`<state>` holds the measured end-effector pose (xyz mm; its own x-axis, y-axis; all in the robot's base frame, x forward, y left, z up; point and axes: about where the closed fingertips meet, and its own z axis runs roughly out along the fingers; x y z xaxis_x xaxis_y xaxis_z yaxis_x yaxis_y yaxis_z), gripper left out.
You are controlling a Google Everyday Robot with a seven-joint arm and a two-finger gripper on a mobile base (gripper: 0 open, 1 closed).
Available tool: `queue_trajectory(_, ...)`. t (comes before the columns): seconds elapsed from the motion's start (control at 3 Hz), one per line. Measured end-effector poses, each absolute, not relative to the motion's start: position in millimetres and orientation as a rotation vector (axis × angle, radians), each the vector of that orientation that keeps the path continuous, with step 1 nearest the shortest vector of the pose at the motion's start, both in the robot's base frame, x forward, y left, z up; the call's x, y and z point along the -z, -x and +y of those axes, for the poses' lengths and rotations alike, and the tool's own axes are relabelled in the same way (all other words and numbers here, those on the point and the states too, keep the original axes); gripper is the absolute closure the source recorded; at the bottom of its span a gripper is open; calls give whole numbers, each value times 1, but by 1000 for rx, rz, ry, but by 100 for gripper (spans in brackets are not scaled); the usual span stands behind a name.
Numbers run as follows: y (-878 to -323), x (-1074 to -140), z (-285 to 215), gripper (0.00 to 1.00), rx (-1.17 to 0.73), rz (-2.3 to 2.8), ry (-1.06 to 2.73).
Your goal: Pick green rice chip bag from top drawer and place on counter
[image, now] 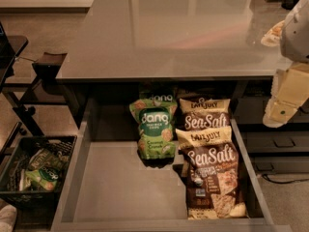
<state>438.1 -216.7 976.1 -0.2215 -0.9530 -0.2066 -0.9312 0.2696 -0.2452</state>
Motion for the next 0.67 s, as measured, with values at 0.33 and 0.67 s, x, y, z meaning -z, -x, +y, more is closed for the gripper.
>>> queue_trajectory(0.33,-438,-976,-217,0,98,2232,1725)
queue_trajectory(0.67,-443,-947,-210,0,83,2234,1735)
